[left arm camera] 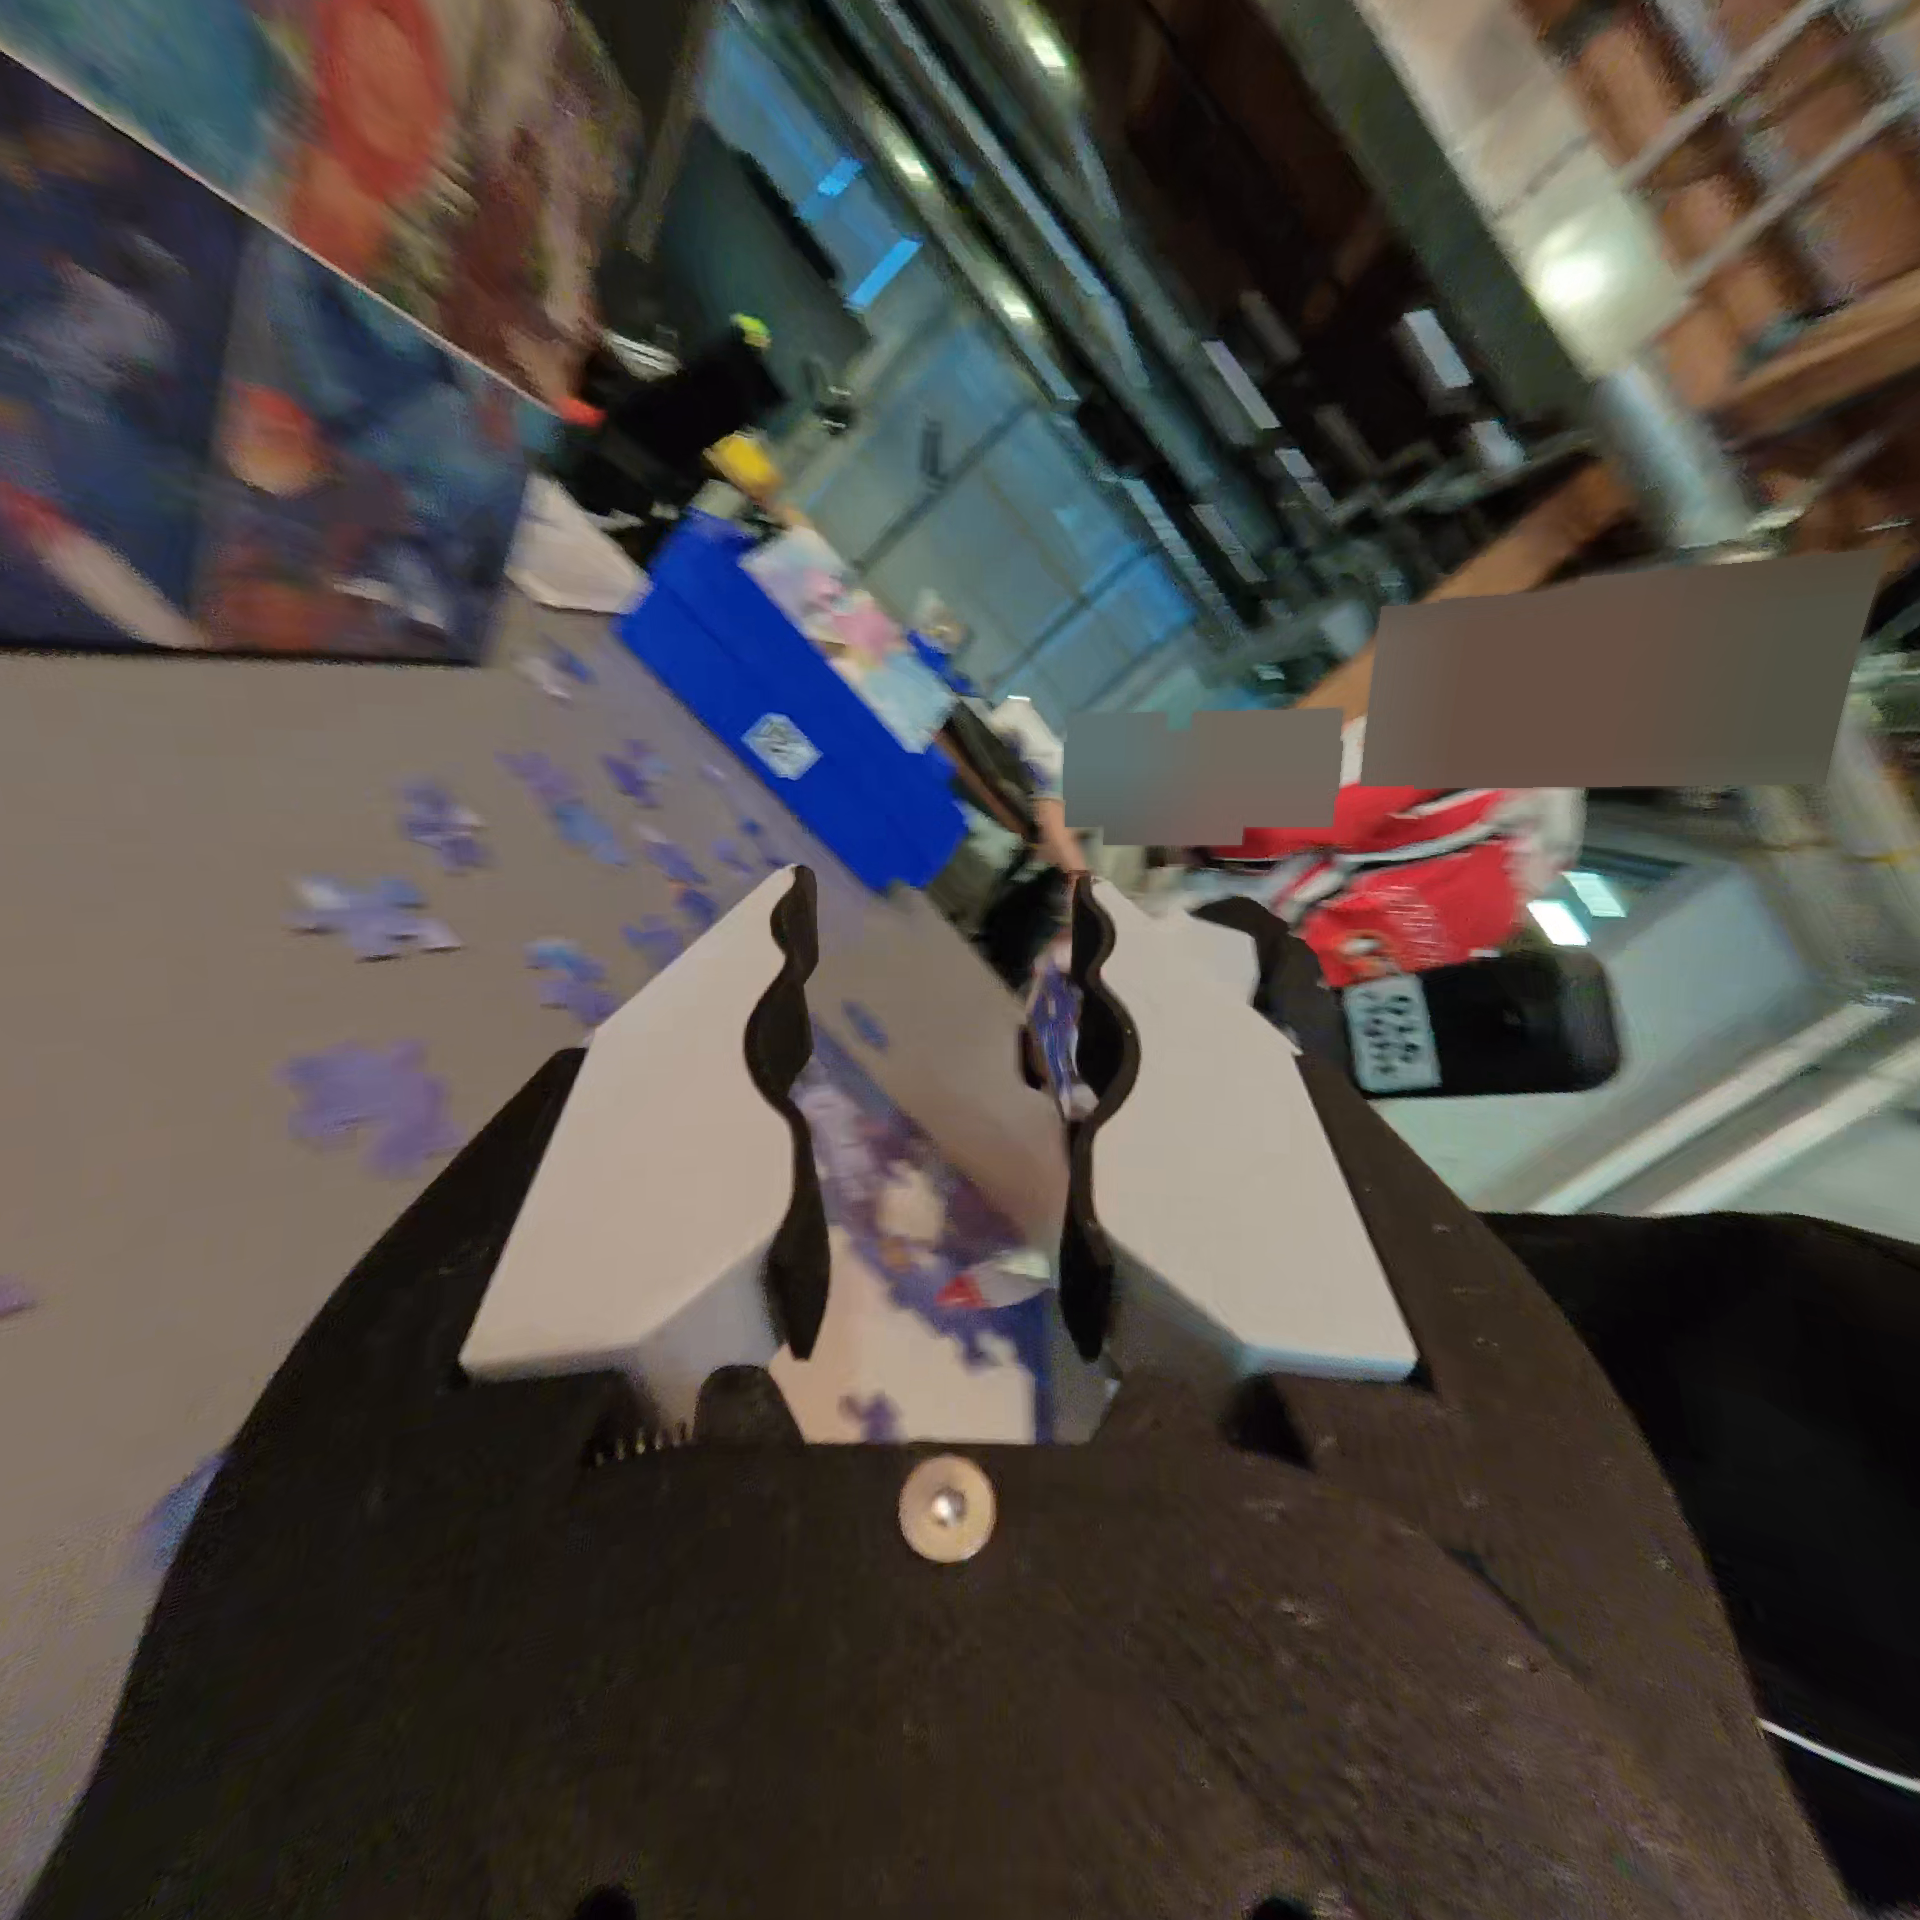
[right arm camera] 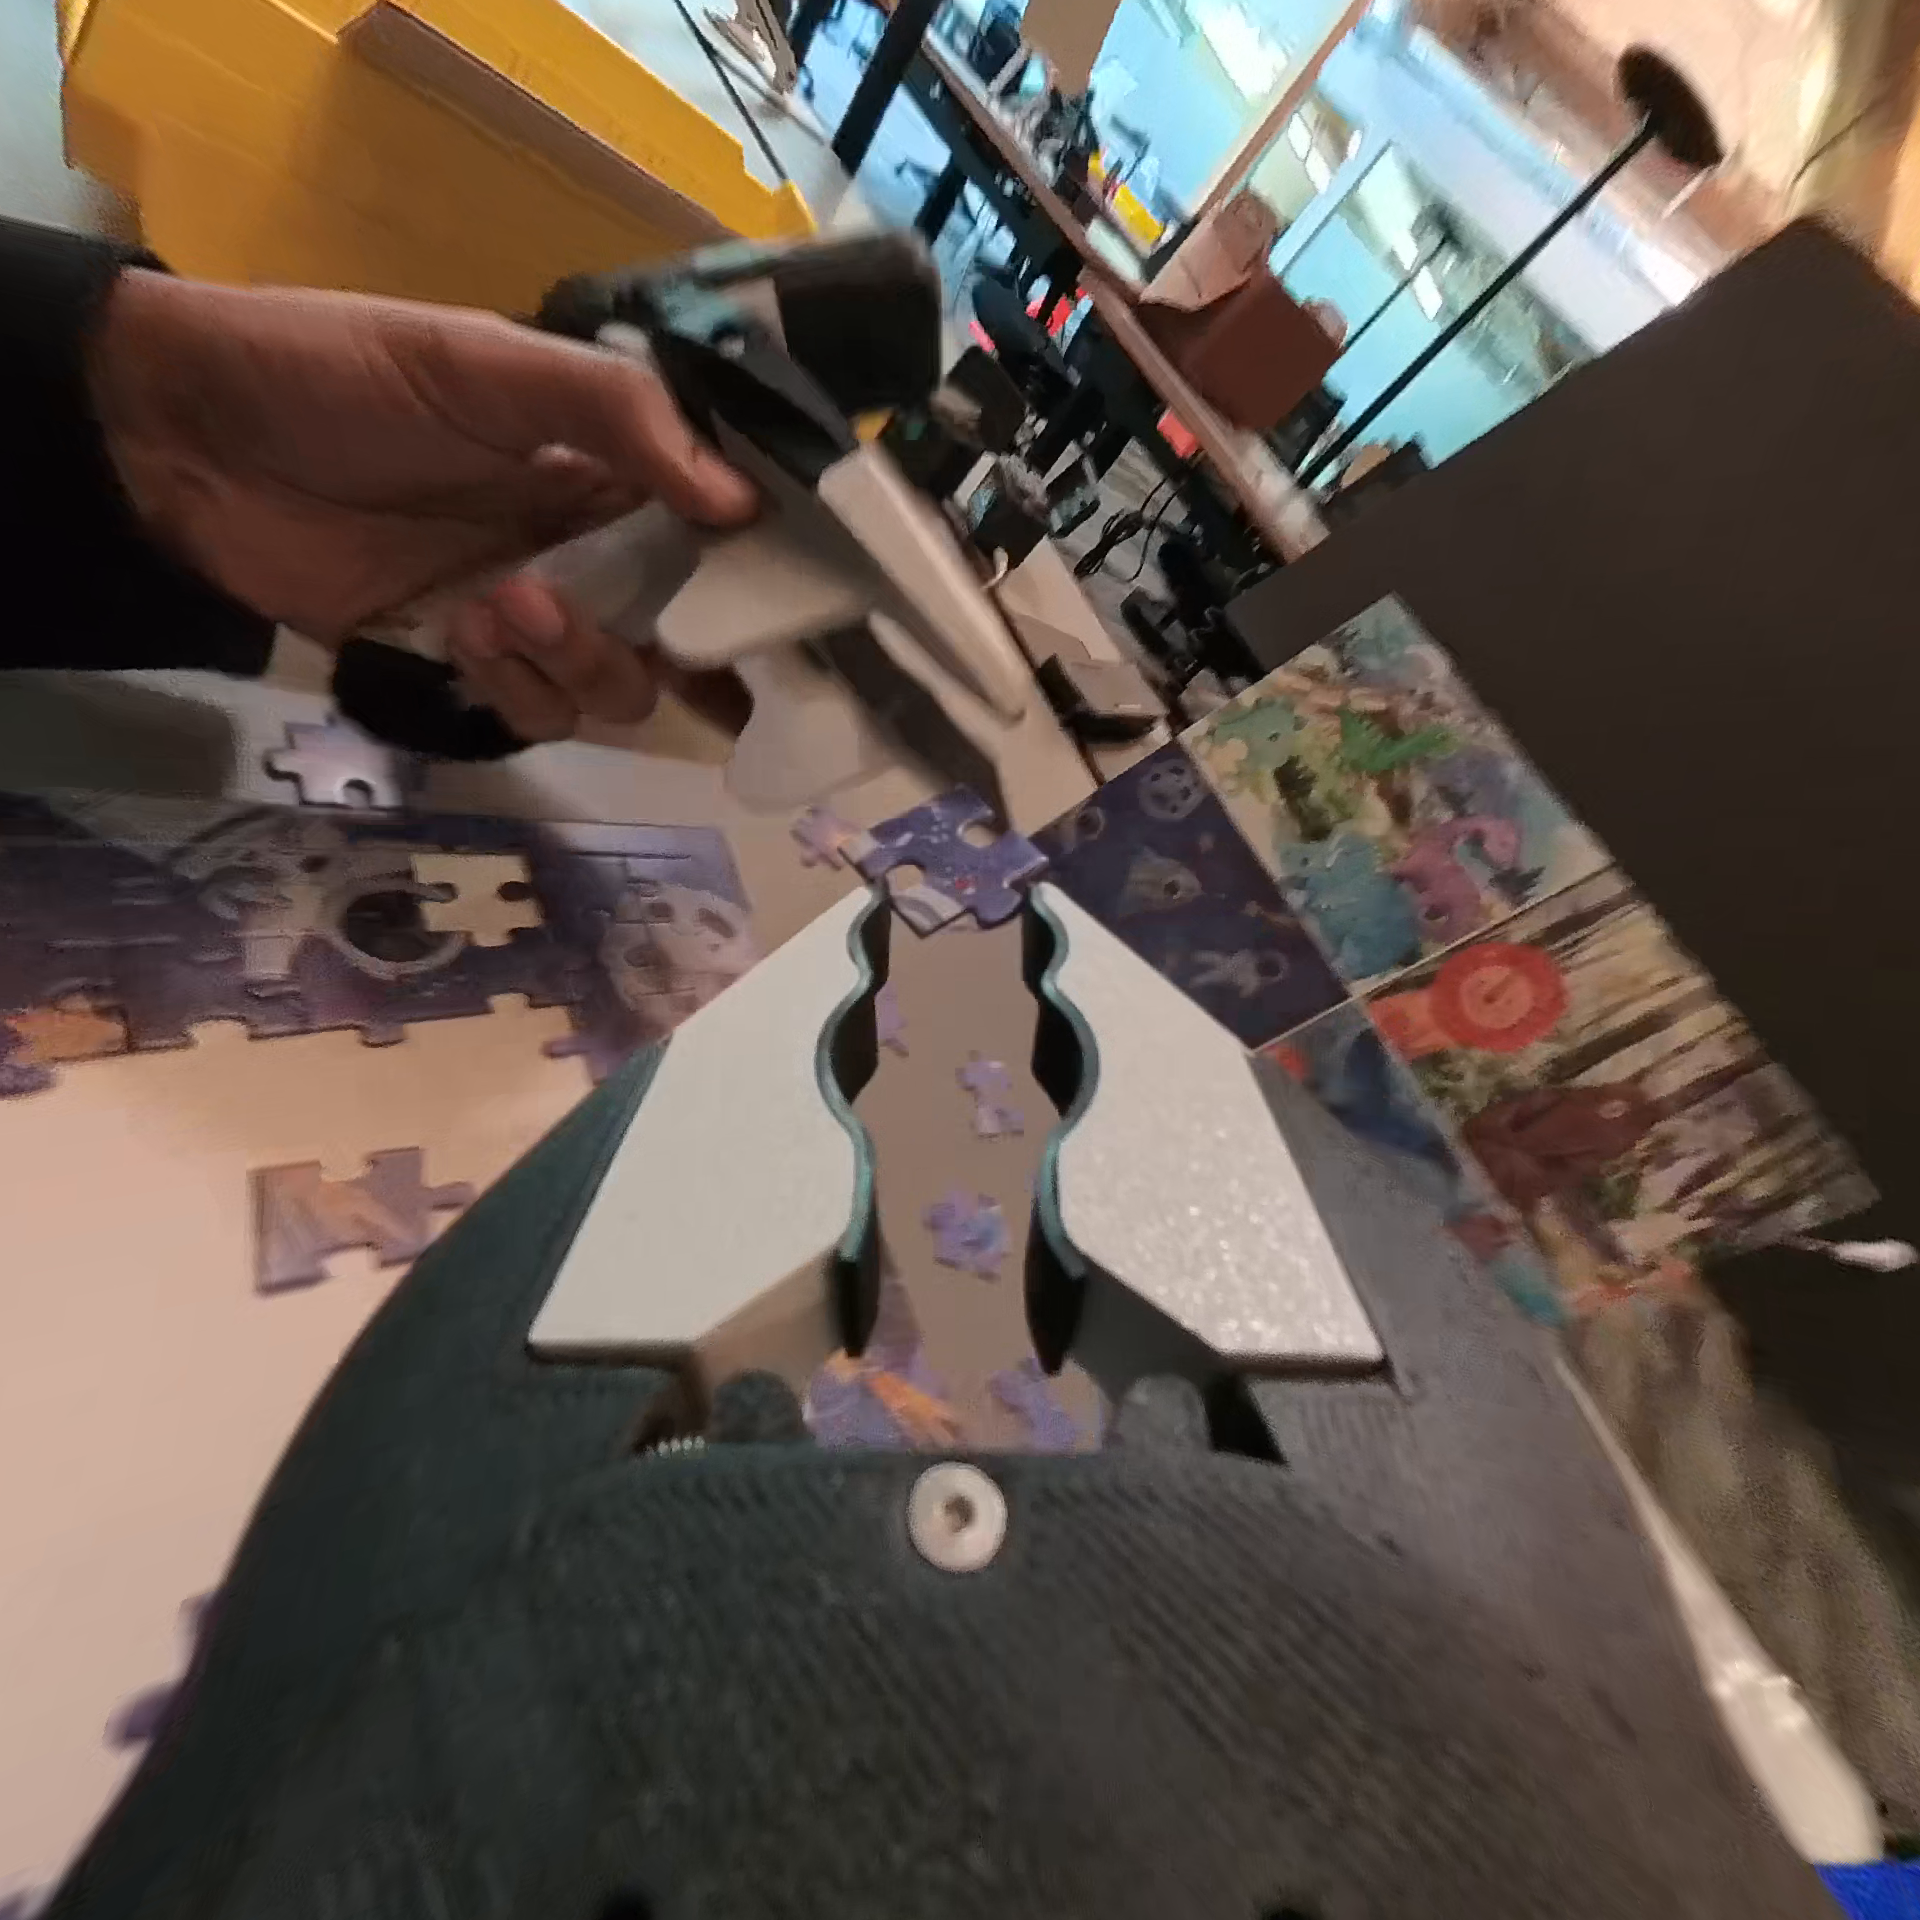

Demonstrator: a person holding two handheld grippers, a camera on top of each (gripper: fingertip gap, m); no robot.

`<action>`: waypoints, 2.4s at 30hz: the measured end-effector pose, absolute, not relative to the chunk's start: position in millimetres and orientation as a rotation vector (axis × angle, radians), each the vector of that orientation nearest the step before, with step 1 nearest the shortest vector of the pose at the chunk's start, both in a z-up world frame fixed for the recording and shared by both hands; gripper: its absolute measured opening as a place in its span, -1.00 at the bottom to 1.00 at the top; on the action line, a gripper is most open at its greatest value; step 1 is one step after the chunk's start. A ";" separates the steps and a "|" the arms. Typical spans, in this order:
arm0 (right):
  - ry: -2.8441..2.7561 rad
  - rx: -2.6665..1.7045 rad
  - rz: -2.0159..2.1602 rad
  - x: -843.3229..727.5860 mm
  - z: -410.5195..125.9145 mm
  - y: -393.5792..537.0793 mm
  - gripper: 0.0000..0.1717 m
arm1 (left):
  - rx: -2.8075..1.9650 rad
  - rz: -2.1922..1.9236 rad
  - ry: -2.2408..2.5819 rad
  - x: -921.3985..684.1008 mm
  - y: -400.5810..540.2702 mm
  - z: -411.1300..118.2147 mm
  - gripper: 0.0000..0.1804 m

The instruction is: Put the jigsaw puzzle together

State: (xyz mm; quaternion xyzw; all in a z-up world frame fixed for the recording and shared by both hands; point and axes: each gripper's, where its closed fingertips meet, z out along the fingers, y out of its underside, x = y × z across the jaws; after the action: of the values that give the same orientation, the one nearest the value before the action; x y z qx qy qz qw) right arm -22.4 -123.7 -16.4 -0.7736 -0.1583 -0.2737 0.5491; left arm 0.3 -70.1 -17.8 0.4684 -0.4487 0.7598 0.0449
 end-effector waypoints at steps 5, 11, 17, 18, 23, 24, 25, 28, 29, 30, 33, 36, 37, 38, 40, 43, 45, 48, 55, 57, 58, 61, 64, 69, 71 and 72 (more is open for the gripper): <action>-0.187 -2.043 -0.424 -49.5 -82.5 -95.7 -0.73 | 1.819 2.139 -1.775 -0.9 -20.1 -52.7 -0.61; -0.015 -2.234 -0.301 -77.6 -131.6 -67.7 -0.73 | 1.974 1.755 -2.271 1.6 -19.0 -91.5 -0.71; 0.131 -2.342 -0.091 -90.5 -151.6 -61.8 -0.73 | 2.043 1.627 -2.459 4.2 -14.6 -98.5 -0.74; 0.132 -2.340 -0.081 -91.3 -152.4 -61.0 -0.73 | 2.049 1.636 -2.453 4.3 -13.4 -97.4 -0.74; 0.089 -2.348 -0.121 -92.4 -153.1 -63.3 -0.72 | 2.060 1.777 -2.320 5.1 -10.0 -86.4 -0.74; 0.083 -2.353 -0.131 -92.5 -153.1 -64.4 -0.72 | 2.056 1.807 -2.289 5.1 -9.9 -84.2 -0.74; 0.077 -2.357 -0.141 -92.3 -152.9 -65.5 -0.72 | 2.049 1.834 -2.261 5.2 -10.0 -82.1 -0.73; 0.056 -2.366 -0.141 -95.0 -152.5 -68.1 -0.65 | 2.031 1.899 -2.194 5.1 -10.8 -76.9 -0.73; 0.050 -2.368 -0.129 -97.1 -152.6 -68.5 -0.62 | 2.026 1.915 -2.179 5.1 -11.1 -75.6 -0.73; 0.045 -2.367 -0.115 -99.1 -152.5 -68.8 -0.58 | 2.020 1.927 -2.166 5.1 -11.5 -74.6 -0.72; 0.023 -2.349 -0.093 -102.2 -149.6 -68.5 -0.54 | 2.009 1.945 -2.146 5.0 -12.5 -73.3 -0.72; -0.029 -2.318 -0.116 -100.4 -144.5 -67.1 -0.54 | 2.001 1.953 -2.141 5.0 -13.5 -72.4 -0.72; -0.049 -2.315 -0.133 -98.4 -143.7 -67.1 -0.56 | 1.998 1.955 -2.141 4.9 -13.9 -72.1 -0.72; -0.065 -2.317 -0.151 -95.7 -143.8 -67.5 -0.60 | 1.996 1.957 -2.141 5.0 -14.2 -71.9 -0.72; -0.088 -2.333 -0.159 -92.2 -146.0 -68.5 -0.65 | 1.992 1.957 -2.142 4.9 -14.9 -71.8 -0.72; -0.082 -2.344 -0.109 -93.2 -149.1 -68.2 -0.68 | 1.988 1.957 -2.141 5.0 -15.5 -71.9 -0.71; -0.075 -2.342 -0.098 -93.1 -149.7 -67.5 -0.68 | 1.984 1.960 -2.138 5.1 -16.2 -71.6 -0.71; -0.084 -2.344 -0.115 -92.0 -151.0 -66.5 -0.68 | 1.981 1.962 -2.138 5.3 -16.8 -71.5 -0.71; -0.113 -2.342 -0.164 -91.6 -151.9 -62.5 -0.69 | 1.982 1.959 -2.142 5.6 -17.0 -72.2 -0.71; -0.110 -2.343 -0.165 -91.5 -151.8 -61.6 -0.69 | 1.983 1.961 -2.142 5.6 -16.9 -72.1 -0.71; -0.109 -2.343 -0.164 -91.6 -151.8 -61.2 -0.69 | 1.984 1.961 -2.141 5.6 -16.8 -72.1 -0.71; -0.109 -2.343 -0.166 -91.6 -151.7 -60.7 -0.68 | 1.984 1.962 -2.141 5.6 -16.7 -71.9 -0.71; -0.114 -2.340 -0.172 -91.3 -150.5 -60.4 -0.68 | 1.982 1.965 -2.139 5.6 -16.8 -71.5 -0.71; -0.103 -2.311 -0.097 -96.4 -145.7 -57.0 -0.68 | 1.980 1.969 -2.136 5.6 -17.1 -71.1 -0.70; -0.071 -2.303 -0.032 -97.8 -145.4 -54.9 -0.71 | 1.979 1.970 -2.136 5.6 -17.0 -71.2 -0.70; -0.054 -2.301 -0.012 -97.0 -145.7 -54.1 -0.75 | 1.981 1.970 -2.136 5.6 -16.9 -71.2 -0.70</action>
State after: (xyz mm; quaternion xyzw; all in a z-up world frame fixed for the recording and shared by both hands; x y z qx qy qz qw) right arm -97.0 -54.1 -145.7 -0.9129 -0.0213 -0.0049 0.4076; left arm 5.6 -16.9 -71.2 0.5533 -0.5967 0.5505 -0.1865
